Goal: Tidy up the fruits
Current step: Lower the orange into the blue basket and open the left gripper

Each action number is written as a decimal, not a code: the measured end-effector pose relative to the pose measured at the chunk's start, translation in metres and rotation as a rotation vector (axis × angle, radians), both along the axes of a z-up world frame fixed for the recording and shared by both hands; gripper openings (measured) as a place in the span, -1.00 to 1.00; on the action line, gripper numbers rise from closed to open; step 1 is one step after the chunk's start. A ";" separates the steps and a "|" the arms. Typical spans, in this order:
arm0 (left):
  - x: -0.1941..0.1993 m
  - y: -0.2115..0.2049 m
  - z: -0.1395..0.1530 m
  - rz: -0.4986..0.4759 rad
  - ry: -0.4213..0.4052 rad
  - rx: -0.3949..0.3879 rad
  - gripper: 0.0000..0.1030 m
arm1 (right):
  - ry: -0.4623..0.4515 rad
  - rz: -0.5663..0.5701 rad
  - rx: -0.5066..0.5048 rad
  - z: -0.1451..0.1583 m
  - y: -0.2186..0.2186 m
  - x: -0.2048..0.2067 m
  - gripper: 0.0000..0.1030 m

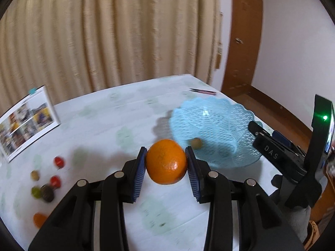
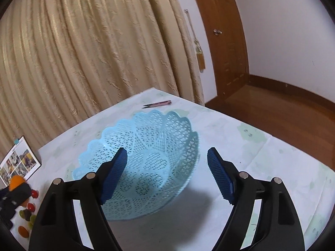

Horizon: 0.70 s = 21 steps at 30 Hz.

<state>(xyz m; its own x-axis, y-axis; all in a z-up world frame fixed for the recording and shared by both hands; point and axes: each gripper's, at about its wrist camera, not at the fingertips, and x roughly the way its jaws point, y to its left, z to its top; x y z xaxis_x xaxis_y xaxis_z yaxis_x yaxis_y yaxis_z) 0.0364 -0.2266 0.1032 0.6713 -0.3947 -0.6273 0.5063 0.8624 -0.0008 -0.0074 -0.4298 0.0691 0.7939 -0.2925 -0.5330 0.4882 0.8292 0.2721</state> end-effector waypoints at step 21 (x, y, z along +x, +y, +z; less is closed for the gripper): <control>0.021 -0.048 -0.016 -0.058 0.049 -0.095 0.65 | -0.020 -0.070 0.089 -0.005 -0.023 -0.009 0.56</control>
<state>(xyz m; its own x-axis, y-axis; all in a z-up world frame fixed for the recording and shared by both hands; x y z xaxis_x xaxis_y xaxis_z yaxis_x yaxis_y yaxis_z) 0.0575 -0.2744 0.0871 0.6153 -0.4914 -0.6164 0.5527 0.8264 -0.1072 -0.0161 -0.4531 0.0643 0.7839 -0.2999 -0.5437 0.5380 0.7651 0.3537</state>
